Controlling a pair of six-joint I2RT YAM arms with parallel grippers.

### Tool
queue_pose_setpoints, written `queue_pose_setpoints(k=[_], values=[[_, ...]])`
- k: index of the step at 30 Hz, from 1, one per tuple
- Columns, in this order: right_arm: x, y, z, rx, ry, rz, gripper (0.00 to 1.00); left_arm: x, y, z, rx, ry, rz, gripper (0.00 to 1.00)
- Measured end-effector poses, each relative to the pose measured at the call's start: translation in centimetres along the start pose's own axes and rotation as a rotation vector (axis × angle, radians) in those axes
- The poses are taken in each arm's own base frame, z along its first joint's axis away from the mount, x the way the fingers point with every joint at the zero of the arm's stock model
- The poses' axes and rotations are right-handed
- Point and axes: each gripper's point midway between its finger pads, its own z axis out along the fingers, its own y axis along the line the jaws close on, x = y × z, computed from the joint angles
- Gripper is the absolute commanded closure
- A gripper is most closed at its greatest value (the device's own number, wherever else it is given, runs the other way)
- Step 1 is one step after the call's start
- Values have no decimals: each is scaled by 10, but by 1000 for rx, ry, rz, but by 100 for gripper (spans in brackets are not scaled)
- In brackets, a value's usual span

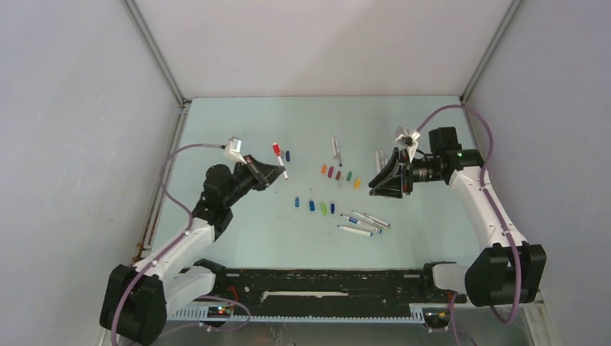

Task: Open the pen caps
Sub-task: Pick up the pen from the center of the board.

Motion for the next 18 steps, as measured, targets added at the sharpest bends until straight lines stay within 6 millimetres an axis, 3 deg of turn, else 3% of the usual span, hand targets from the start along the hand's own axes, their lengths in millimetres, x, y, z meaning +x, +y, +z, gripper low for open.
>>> queue_pose_setpoints(k=[5, 9, 13, 18], values=[[7, -2, 6, -15, 3, 35, 61, 16, -65, 5, 233, 14, 57, 100], [5, -10, 11, 35, 39, 48, 58, 43, -99, 10, 353, 68, 80, 100], [-12, -9, 12, 80, 17, 66, 51, 63, -132, 17, 438, 121, 90, 100], [-34, -2, 15, 84, -29, 107, 40, 64, -173, 23, 546, 99, 99, 100]])
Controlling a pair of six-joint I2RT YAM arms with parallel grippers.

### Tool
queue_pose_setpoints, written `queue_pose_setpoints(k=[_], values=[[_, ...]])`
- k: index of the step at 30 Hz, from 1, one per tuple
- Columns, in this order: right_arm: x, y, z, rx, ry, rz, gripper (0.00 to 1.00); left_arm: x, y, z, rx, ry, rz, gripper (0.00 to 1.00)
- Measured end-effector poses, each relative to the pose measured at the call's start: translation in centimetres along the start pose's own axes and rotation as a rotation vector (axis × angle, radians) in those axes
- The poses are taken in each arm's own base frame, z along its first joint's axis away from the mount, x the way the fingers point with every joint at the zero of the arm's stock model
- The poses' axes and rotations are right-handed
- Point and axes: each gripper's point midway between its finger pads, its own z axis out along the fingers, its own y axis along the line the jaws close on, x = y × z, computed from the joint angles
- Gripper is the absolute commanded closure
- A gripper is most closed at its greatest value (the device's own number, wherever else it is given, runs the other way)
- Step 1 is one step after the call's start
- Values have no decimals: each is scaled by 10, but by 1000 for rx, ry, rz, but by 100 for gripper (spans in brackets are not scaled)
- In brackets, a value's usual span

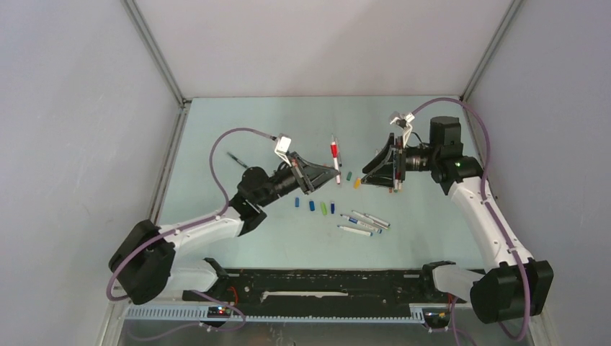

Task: Open the pen caps
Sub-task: Pick up the pen from the center of the board.

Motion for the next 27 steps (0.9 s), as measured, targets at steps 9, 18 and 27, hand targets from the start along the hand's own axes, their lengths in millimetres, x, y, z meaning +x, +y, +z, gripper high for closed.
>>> queue_pose_setpoints(k=[9, 18, 27], values=[[-14, 10, -6, 10, -93, 83, 35, 15, -27, 28, 87, -9, -26, 100], [-26, 11, -5, 7, -134, 121, 40, 16, -57, 48, 153, -19, -35, 100], [-34, 9, -7, 5, -175, 162, 44, 25, -58, 52, 154, -4, -42, 100]])
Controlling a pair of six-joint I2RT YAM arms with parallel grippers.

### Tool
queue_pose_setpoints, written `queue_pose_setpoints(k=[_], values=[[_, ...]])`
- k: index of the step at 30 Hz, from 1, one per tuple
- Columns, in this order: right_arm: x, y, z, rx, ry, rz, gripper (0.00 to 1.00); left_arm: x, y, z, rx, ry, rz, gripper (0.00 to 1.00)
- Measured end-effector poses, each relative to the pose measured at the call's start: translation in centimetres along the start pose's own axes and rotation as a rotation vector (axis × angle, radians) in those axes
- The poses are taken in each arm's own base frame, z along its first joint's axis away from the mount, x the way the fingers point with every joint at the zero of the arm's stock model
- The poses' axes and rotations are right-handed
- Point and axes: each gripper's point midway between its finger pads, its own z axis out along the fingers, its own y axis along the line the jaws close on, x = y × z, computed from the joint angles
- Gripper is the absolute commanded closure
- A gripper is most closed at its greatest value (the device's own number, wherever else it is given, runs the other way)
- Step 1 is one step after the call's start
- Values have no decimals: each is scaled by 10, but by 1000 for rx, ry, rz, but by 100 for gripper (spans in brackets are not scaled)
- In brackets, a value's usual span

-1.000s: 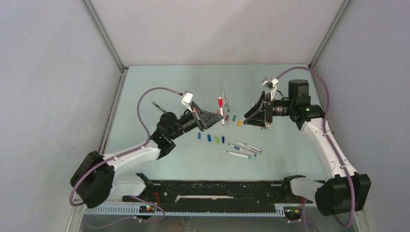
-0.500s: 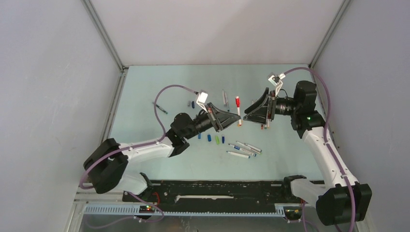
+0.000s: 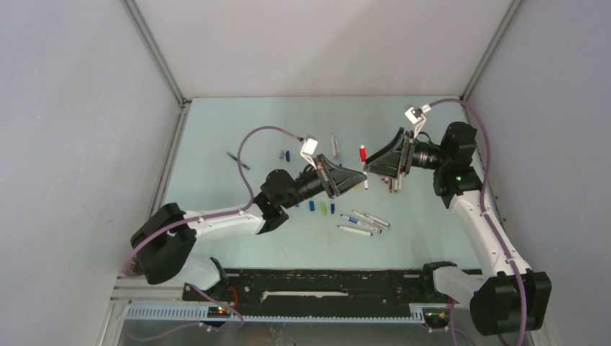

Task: Open the pen caps
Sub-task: Pick up the pen from the center of the board.

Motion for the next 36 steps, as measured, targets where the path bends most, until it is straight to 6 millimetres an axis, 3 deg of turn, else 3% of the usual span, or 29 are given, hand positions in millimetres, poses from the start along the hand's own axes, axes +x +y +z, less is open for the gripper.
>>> queue_pose_setpoints(k=[5, 9, 18, 21, 26, 29, 32, 36], values=[[-2, 1, 1, -5, -7, 18, 49, 2, -1, 3, 3, 5, -2, 100], [-1, 1, 2, -7, -3, 27, 58, -1, -7, 7, 18, -2, 0, 100], [2, 3, 4, -23, 10, 17, 100, 0, -4, 9, 6, -3, -4, 96], [2, 4, 4, -30, 14, 10, 100, 0, -6, 9, 9, -5, -6, 82], [4, 4, 3, -38, 21, -16, 100, 1, -7, 9, 11, 0, 3, 46], [7, 1, -5, -30, 16, -47, 100, -1, -10, 5, 2, 3, 31, 30], [13, -1, -17, -11, 3, -90, 100, -13, -20, -10, -6, -15, 95, 19], [18, 3, -32, 12, -13, -186, 100, -43, -43, -32, -17, -79, 215, 1]])
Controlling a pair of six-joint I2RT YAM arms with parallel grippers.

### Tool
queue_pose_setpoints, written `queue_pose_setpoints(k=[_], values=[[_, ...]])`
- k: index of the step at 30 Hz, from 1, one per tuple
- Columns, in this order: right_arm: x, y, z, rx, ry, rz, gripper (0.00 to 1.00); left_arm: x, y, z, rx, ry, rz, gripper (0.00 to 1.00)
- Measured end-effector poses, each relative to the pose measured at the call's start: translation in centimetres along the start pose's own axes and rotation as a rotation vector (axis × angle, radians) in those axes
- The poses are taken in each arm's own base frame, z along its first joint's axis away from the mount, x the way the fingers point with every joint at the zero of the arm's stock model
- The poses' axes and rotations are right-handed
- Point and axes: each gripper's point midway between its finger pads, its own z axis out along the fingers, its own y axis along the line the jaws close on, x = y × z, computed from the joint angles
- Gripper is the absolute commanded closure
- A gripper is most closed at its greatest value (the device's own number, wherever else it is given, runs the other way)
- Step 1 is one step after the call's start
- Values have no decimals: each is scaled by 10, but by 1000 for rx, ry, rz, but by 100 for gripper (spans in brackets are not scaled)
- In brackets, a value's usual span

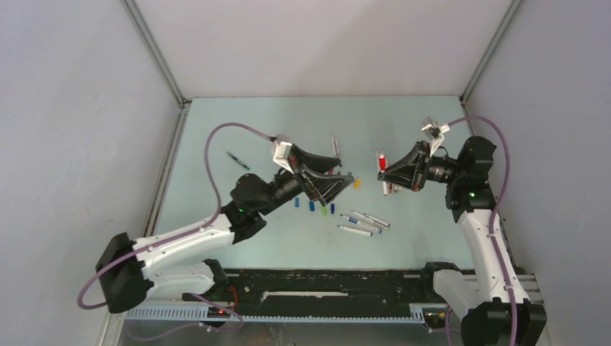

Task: Open the pen caps
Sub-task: Pick up the pen from the center of the board, then open the pen cap from the pen.

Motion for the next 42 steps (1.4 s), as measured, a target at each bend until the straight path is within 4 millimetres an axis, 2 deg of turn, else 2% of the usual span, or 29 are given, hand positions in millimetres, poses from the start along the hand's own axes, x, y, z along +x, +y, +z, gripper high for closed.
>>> queue_pose_setpoints(k=[4, 8, 18, 34, 42], values=[[4, 7, -11, 3, -9, -84, 100, -30, -9, -15, -22, -66, 86, 0], [12, 10, -14, -12, -3, -112, 100, -41, -8, -25, -55, -91, 126, 0], [24, 13, -17, -33, 6, -130, 100, -23, 12, -28, -132, -22, 133, 0], [34, 14, -18, -53, 14, -121, 100, -19, 20, -21, -138, -24, 110, 0], [38, 14, -17, -70, 21, -110, 100, -14, 25, -9, -97, 18, 117, 0]])
